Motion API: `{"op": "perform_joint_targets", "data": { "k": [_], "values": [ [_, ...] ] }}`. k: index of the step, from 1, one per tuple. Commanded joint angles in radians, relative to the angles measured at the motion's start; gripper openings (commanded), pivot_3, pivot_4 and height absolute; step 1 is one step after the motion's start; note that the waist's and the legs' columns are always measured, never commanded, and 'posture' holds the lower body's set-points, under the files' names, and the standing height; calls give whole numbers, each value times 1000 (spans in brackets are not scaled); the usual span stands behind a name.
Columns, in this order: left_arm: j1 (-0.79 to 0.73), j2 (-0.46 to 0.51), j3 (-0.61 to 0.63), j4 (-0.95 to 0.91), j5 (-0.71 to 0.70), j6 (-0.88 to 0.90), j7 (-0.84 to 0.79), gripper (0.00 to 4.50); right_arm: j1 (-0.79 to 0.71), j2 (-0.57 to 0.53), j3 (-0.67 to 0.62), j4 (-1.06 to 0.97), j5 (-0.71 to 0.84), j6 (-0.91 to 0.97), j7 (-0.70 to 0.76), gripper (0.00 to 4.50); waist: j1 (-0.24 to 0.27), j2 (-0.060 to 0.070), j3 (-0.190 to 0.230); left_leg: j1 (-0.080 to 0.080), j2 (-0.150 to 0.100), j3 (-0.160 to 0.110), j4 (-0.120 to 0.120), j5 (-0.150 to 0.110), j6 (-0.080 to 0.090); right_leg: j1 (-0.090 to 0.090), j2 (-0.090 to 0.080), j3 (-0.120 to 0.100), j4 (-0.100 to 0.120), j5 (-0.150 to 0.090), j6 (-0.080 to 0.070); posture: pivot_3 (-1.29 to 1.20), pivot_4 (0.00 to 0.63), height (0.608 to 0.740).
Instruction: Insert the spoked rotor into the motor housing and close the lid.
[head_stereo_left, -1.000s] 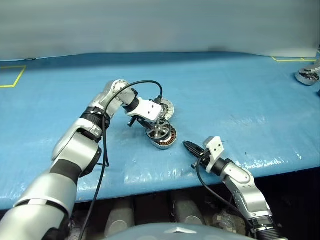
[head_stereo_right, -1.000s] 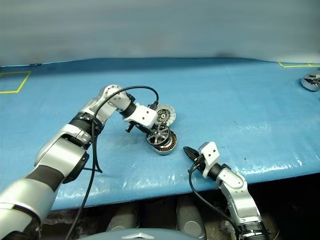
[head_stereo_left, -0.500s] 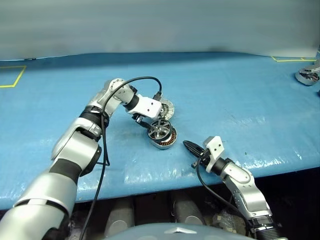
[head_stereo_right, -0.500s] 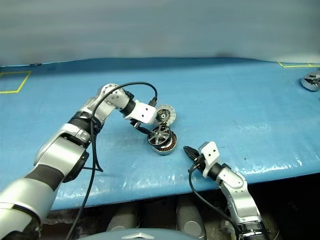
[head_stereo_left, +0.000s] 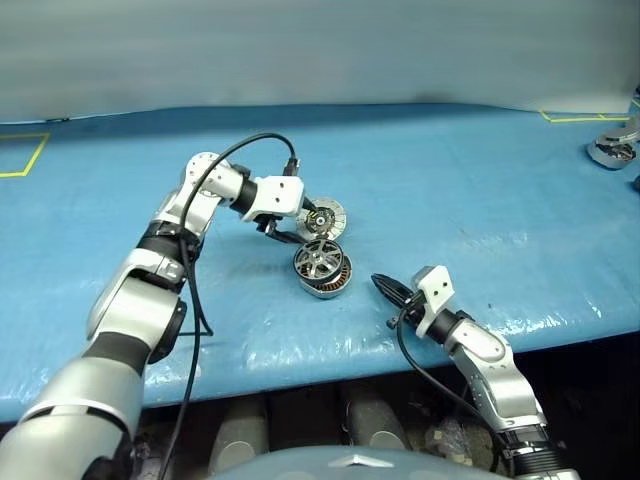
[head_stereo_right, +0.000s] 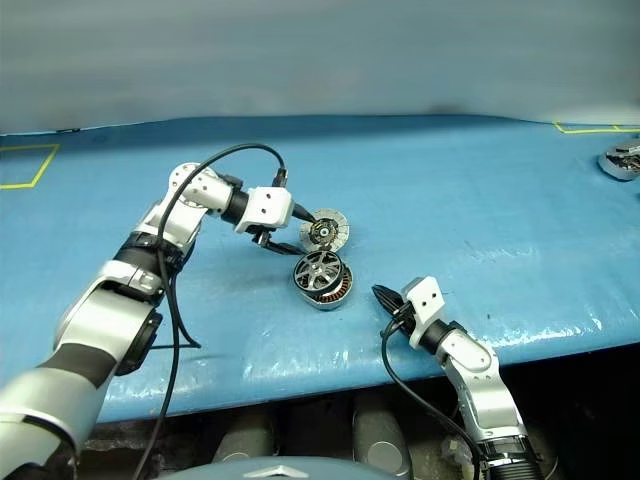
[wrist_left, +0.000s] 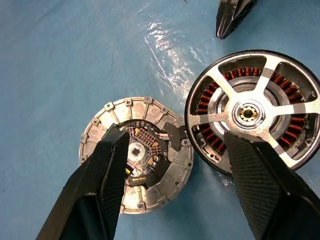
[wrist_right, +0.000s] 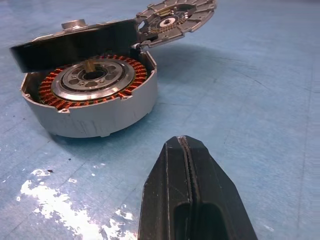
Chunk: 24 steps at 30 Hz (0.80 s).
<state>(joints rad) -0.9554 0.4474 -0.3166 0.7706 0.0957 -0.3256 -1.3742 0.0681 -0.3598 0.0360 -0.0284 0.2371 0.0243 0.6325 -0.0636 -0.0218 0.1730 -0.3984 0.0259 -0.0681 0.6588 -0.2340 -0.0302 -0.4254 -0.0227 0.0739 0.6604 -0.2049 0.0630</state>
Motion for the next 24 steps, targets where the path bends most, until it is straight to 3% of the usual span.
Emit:
{"op": "perform_joint_targets", "data": {
  "k": [1,12,24],
  "values": [
    [48,19,84,-145,-78,70,59,3174,-9,-3,-31,-58,8,-31,-11,0,3,0,0,0,0,0,0,0,0,0,0,0,0,0,0,0,150,740],
    [361,19,184,-441,-202,202,229,3174,-96,-24,-36,-212,26,76,-37,0,5,1,0,2,0,0,1,0,0,2,0,0,1,0,0,0,150,740],
    [518,-14,203,-442,-254,152,305,3174,-298,-50,150,-264,-27,254,44,0,5,1,0,3,0,1,1,0,0,3,0,0,0,0,0,0,150,740]
  ]
}}
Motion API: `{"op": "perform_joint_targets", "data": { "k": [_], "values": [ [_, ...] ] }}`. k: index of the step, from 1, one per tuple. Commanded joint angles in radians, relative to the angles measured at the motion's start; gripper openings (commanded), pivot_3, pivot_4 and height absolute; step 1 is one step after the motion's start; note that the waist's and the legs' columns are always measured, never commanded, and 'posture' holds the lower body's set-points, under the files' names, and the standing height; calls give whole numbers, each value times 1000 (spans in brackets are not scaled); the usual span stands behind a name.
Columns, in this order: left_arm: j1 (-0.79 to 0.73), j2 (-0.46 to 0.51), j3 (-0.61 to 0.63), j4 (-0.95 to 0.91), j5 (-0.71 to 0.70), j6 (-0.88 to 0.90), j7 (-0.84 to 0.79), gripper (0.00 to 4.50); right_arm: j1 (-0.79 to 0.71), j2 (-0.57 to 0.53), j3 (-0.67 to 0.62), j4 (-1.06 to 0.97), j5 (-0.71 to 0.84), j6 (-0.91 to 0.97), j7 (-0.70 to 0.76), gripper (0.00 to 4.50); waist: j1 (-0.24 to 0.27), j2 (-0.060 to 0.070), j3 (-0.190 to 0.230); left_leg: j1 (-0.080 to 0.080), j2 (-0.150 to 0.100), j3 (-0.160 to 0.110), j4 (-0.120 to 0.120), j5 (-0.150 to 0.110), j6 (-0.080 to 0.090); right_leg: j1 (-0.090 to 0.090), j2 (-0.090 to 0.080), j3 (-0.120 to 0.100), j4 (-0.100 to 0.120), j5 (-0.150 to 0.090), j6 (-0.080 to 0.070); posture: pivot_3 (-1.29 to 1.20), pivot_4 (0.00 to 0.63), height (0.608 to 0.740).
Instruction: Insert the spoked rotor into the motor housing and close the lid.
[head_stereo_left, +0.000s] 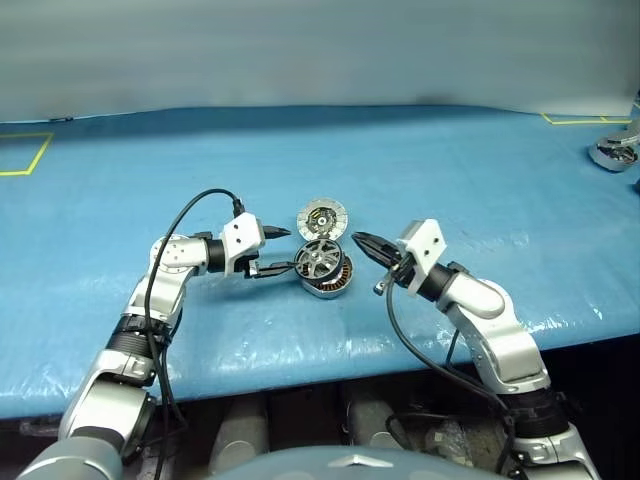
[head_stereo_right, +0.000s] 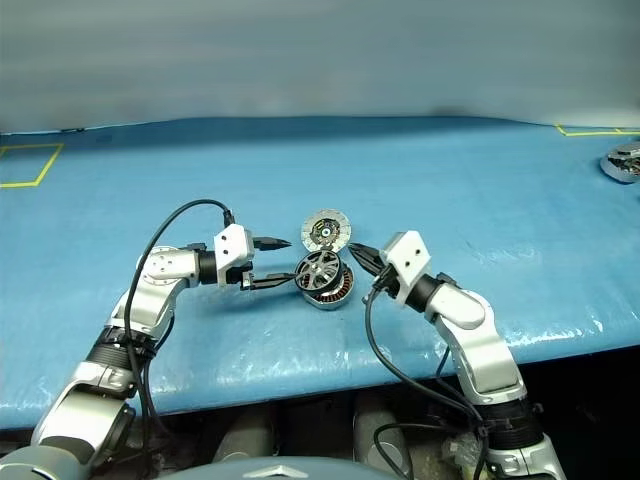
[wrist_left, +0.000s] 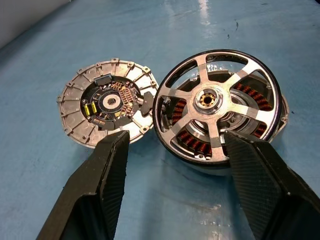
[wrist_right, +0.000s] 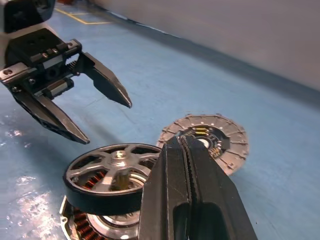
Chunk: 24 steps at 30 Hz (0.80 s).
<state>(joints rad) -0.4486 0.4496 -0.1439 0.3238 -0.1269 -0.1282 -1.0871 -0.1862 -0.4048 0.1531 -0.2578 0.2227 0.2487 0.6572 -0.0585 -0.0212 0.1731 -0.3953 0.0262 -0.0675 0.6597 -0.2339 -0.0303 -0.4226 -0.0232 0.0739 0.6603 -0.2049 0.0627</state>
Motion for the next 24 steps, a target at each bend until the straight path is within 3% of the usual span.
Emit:
{"op": "perform_joint_targets", "data": {
  "k": [1,11,14,17,24],
  "values": [
    [22,-23,35,14,-38,-63,24,3174,-63,-6,50,-25,-26,39,20,0,0,0,0,0,0,0,0,0,0,0,0,0,0,0,0,0,150,740],
    [99,-42,59,3,-136,-44,-19,3174,-202,-56,140,49,-83,146,111,0,2,0,0,0,0,0,-1,0,0,0,0,0,-1,0,0,0,150,740],
    [122,-41,65,-8,-139,-60,-16,3215,-220,-65,150,55,-96,165,120,636,1,0,0,0,0,0,-1,0,0,0,0,0,-1,0,0,0,150,740],
    [149,-42,64,-19,-141,-70,-19,3215,-237,-64,164,76,-132,148,115,1582,0,0,0,0,0,0,-1,0,0,0,0,-1,-1,0,0,0,150,740],
    [181,-58,58,-17,-132,-95,-9,3215,-259,-43,184,106,-150,159,129,1582,-1,0,0,0,0,0,-1,0,0,0,0,-1,-1,0,0,0,150,740]
  ]
}}
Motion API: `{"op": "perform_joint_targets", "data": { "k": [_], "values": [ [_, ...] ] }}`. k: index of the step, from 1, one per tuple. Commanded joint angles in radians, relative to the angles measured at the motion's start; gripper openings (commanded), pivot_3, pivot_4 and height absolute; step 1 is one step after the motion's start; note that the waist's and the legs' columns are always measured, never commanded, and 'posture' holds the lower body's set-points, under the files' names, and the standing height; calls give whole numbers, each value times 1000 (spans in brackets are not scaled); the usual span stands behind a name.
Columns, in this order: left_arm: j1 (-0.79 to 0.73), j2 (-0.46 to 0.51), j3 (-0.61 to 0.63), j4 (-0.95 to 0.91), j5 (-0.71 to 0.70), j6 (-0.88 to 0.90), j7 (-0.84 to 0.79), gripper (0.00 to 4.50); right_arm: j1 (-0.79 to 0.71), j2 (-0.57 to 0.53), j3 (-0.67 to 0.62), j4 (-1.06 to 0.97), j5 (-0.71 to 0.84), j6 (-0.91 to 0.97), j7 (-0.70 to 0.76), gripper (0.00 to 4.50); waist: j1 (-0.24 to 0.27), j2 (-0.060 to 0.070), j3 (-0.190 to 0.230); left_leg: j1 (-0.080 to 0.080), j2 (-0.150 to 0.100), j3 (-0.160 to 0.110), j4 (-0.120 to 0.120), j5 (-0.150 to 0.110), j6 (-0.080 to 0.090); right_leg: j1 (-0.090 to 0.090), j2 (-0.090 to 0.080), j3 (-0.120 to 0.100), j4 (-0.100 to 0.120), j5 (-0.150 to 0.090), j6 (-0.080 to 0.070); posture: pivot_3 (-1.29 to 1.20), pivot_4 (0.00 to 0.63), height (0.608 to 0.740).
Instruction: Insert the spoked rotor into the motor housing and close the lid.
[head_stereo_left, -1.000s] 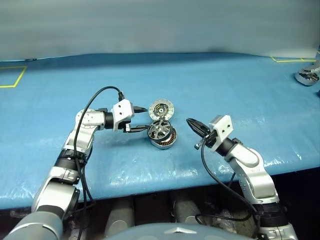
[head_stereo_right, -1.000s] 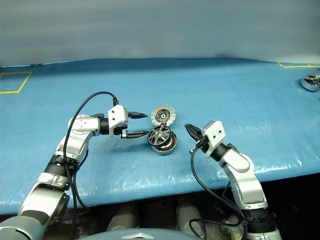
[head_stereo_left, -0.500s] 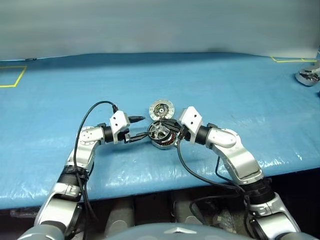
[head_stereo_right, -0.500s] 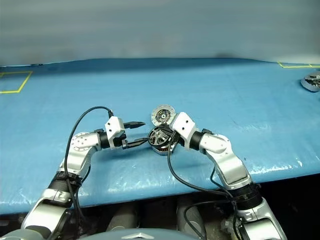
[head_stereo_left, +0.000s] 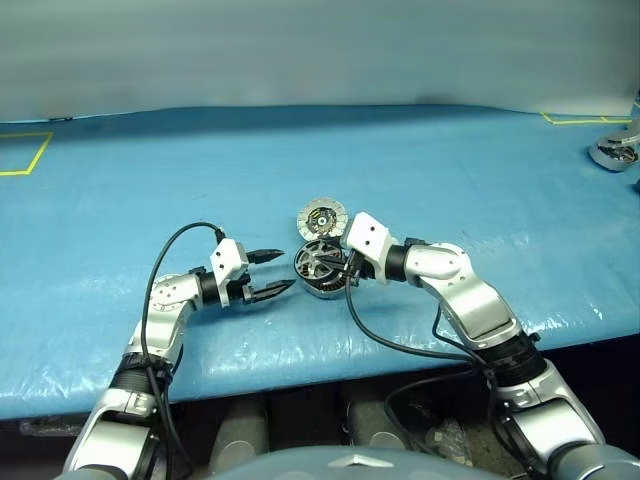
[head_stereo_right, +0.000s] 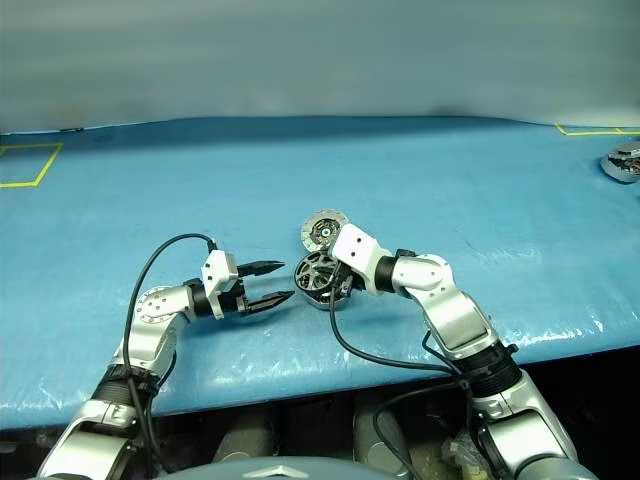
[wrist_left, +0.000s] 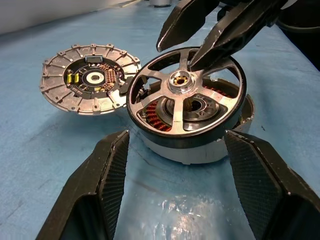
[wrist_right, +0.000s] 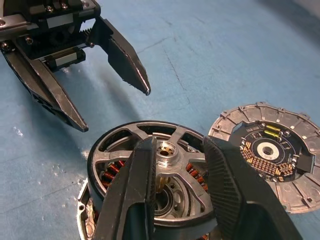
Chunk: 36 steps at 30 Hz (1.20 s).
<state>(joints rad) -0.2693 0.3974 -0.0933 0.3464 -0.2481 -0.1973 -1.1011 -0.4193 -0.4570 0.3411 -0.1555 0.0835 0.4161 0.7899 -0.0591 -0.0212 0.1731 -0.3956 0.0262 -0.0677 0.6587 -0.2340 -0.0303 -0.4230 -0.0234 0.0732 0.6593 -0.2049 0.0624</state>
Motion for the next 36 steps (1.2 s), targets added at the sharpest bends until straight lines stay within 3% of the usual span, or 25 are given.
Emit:
{"op": "perform_joint_targets", "data": {
  "k": [1,13,22,36],
  "values": [
    [4,-8,7,-40,-11,-29,8,3215,-29,11,0,11,-15,-10,-3,1582,0,0,0,0,0,0,0,0,0,0,0,0,0,0,0,0,150,740],
    [16,-11,6,-53,-9,-30,24,3215,-33,42,2,34,-4,34,18,1582,0,0,0,0,0,0,-1,0,0,0,0,0,0,0,0,0,150,740],
    [23,-10,-1,-52,-4,-32,31,3215,6,78,-92,-7,85,69,-10,1582,0,0,0,0,0,0,-2,0,0,-1,0,0,-1,0,0,0,150,740],
    [19,-33,-7,-47,-1,-52,45,3215,137,77,-126,-57,116,74,-62,1582,-3,0,0,0,0,0,-3,0,0,-2,0,0,-1,-1,-1,0,150,740]
  ]
}}
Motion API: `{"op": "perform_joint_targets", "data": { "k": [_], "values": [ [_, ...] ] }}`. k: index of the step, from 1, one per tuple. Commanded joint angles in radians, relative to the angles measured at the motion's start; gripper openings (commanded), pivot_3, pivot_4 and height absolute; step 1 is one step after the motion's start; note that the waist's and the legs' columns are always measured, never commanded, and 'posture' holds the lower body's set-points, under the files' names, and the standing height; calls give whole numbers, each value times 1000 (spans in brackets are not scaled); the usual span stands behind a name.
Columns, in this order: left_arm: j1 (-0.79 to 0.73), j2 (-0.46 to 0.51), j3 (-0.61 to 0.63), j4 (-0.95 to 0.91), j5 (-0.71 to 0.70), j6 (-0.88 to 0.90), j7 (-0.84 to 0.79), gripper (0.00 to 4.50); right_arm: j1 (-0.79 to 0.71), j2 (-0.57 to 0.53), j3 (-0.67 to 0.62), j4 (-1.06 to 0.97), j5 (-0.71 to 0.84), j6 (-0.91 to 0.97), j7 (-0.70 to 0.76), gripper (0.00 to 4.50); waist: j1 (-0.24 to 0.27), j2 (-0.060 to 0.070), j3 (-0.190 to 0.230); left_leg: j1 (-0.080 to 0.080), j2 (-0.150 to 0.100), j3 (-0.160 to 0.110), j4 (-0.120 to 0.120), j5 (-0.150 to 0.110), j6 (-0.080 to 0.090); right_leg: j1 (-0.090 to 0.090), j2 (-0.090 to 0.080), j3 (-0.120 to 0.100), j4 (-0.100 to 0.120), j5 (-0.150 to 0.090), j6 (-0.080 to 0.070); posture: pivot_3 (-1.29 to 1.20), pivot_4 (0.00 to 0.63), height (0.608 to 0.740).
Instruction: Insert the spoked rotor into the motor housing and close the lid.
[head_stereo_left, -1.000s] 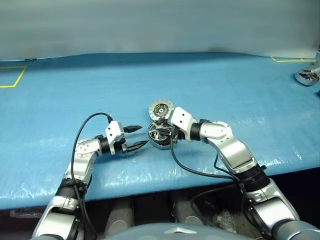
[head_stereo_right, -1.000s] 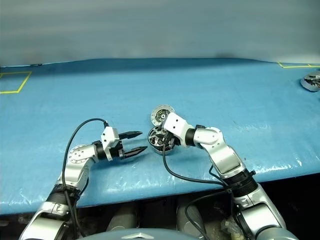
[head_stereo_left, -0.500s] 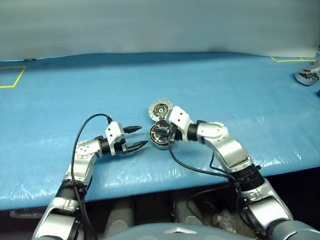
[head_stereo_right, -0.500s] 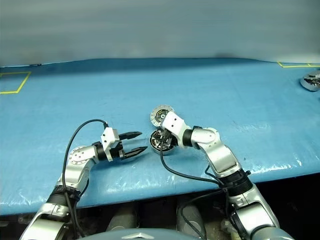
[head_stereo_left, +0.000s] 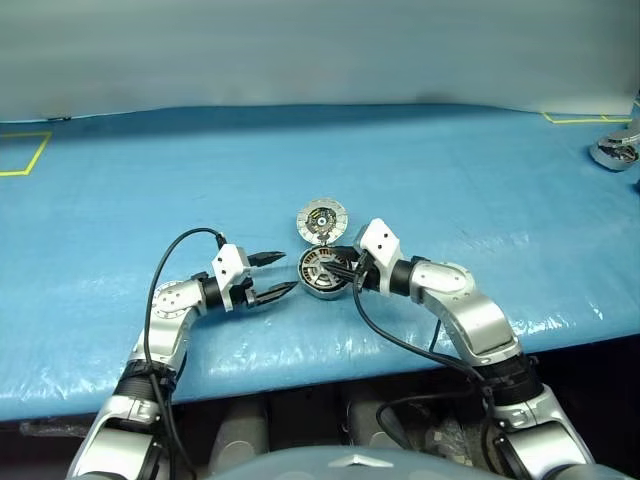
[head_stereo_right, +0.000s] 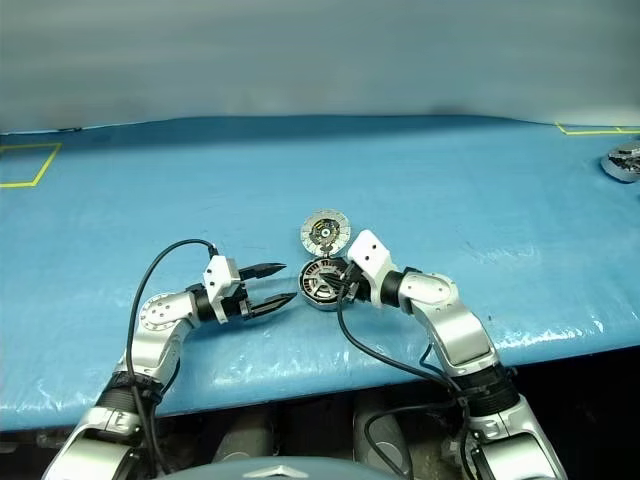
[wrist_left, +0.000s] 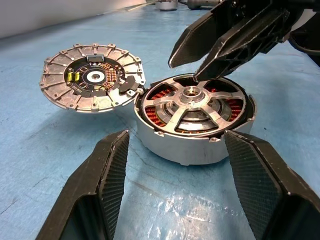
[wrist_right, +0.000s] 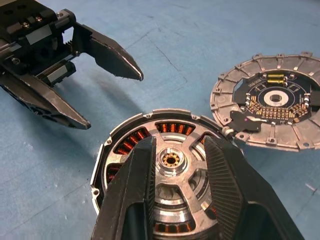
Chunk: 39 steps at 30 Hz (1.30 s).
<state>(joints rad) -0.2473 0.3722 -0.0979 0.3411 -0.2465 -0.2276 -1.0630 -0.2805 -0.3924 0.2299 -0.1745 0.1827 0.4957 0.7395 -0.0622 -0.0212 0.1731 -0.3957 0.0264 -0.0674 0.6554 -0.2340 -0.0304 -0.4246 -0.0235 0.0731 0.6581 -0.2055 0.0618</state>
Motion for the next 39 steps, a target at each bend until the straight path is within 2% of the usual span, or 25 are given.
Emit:
{"op": "perform_joint_targets", "data": {
  "k": [1,8,10,14,25,32,39],
  "values": [
    [-4,-10,-3,-40,-1,-22,8,3215,-2,17,-13,-31,17,-9,-16,1582,0,0,0,0,0,0,0,0,0,0,0,0,0,0,0,0,150,740],
    [-14,-12,-10,-35,9,-32,10,3215,2,28,-9,14,10,-6,-29,1582,1,0,0,0,0,0,0,0,0,0,0,0,-1,0,0,0,150,740],
    [-14,-11,-8,-39,6,-30,7,3215,8,24,-6,30,8,-2,-27,1205,2,0,0,0,0,0,0,0,0,0,0,0,-1,0,0,0,150,740],
    [-16,-6,-8,-37,7,-34,1,3215,13,28,-5,59,14,-6,-21,27,1,0,0,0,0,0,-1,0,0,0,0,0,-1,0,0,0,150,740],
    [-17,-15,-9,-22,10,-40,11,3215,48,49,12,120,12,-17,-27,27,0,0,-1,3,0,0,-1,0,0,2,0,0,-1,0,0,0,150,740],
    [-12,-13,-10,-24,10,-40,14,3215,41,18,-29,27,32,1,-31,27,2,0,-1,3,0,0,-1,0,0,3,0,0,-1,0,0,0,150,740],
    [-12,-17,-12,-21,12,-44,17,3215,46,-27,-16,-48,31,35,-24,27,3,0,-1,0,0,0,-2,0,0,1,0,0,-3,0,0,0,150,740]
  ]
}}
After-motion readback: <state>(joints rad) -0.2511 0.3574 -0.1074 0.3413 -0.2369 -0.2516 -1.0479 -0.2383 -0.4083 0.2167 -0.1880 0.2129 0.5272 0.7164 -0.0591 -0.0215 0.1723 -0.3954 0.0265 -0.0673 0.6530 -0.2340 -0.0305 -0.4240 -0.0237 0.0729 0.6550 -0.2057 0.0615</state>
